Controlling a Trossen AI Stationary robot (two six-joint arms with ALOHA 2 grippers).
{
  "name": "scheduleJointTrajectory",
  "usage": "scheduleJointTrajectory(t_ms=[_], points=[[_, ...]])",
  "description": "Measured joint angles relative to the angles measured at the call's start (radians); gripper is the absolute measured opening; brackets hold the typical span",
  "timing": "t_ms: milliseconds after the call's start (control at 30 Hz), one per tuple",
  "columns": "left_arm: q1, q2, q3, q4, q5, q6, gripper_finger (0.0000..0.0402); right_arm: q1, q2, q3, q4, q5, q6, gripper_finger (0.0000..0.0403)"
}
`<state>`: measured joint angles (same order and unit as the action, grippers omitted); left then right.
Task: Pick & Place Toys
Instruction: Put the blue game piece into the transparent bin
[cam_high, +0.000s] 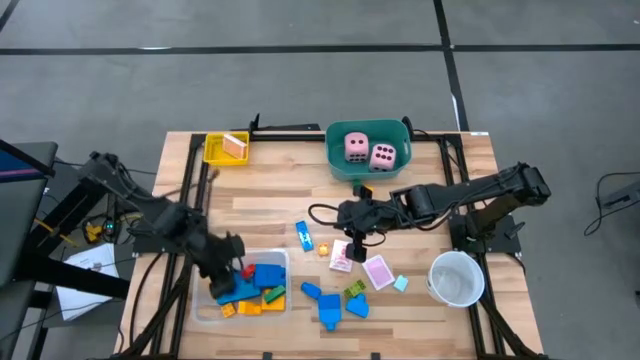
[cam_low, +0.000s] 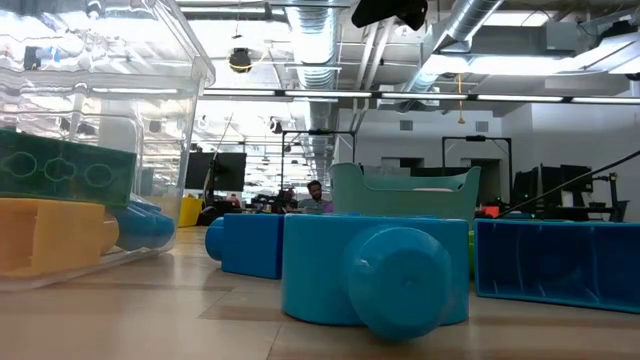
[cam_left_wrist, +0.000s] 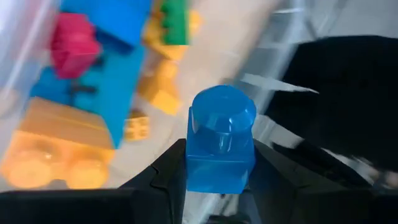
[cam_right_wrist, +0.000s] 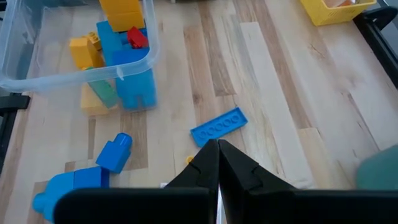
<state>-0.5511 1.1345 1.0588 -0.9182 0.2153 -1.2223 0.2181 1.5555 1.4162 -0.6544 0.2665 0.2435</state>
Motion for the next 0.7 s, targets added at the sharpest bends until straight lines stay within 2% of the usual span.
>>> scheduleJointTrajectory(t_ms=[167, 333, 700], points=[[-0.017, 0.086, 0.000, -0.058, -0.062, -0.040, 0.0128, -0.016, 0.000, 0.000, 0.000, 0.000, -0.008, 0.0000], [-0.004, 0.146, 0.000, -0.112, -0.068, -0.010, 0.0128, -0.018, 0.000, 0.000, 0.001, -0.002, -0.010, 0.0000], [0.064, 0.162, 0.000, -0.166, -0.131, -0.010, 0.0128, -0.018, 0.000, 0.000, 0.000, -0.003, -0.018, 0.0000]])
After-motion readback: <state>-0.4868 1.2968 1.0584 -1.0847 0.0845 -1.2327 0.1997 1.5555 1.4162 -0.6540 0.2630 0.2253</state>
